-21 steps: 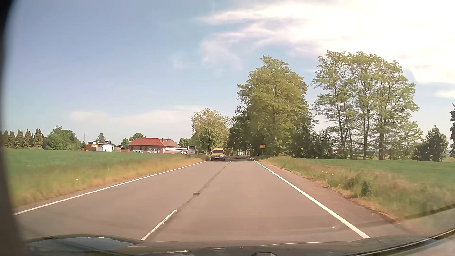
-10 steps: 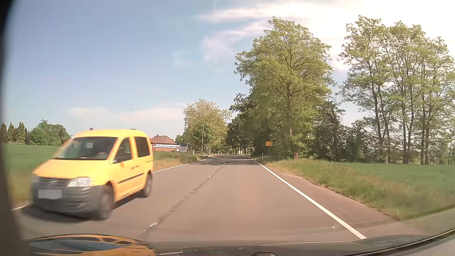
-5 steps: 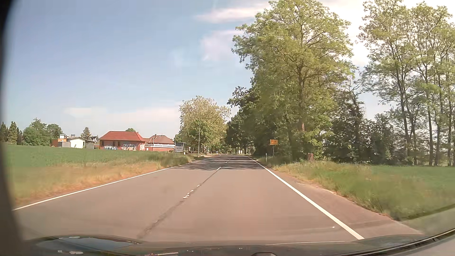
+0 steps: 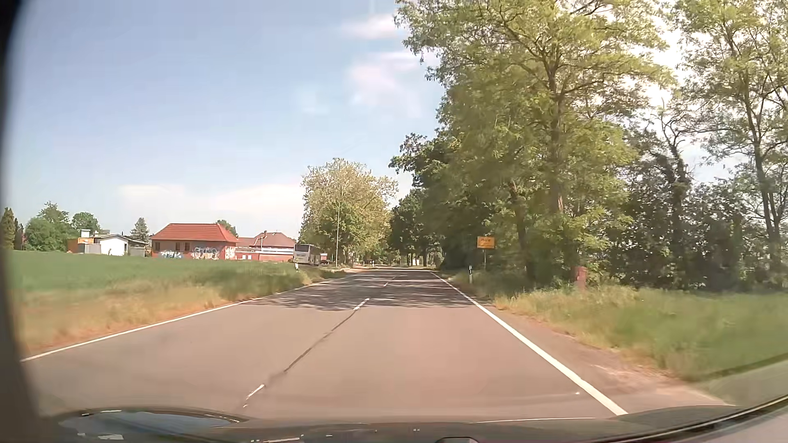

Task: Follow the waypoints while adhering to traffic rules and regulations

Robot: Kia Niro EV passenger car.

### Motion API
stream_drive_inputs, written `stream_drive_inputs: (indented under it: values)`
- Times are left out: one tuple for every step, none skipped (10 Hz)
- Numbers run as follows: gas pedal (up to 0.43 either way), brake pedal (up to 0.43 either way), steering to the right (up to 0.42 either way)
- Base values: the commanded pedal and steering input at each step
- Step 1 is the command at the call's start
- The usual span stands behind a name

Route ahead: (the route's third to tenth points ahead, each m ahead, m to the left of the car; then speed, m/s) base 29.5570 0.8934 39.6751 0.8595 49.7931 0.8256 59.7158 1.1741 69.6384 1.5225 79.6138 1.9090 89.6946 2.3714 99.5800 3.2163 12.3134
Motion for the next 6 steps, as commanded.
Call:
stream_drive_inputs:
  values:
    - [0.177,0.000,0.002]
    - [0.177,0.000,0.002]
    - [0.177,0.000,0.002]
    - [0.177,0.000,0.002]
    - [0.177,0.000,0.002]
    - [0.177,0.000,0.002]
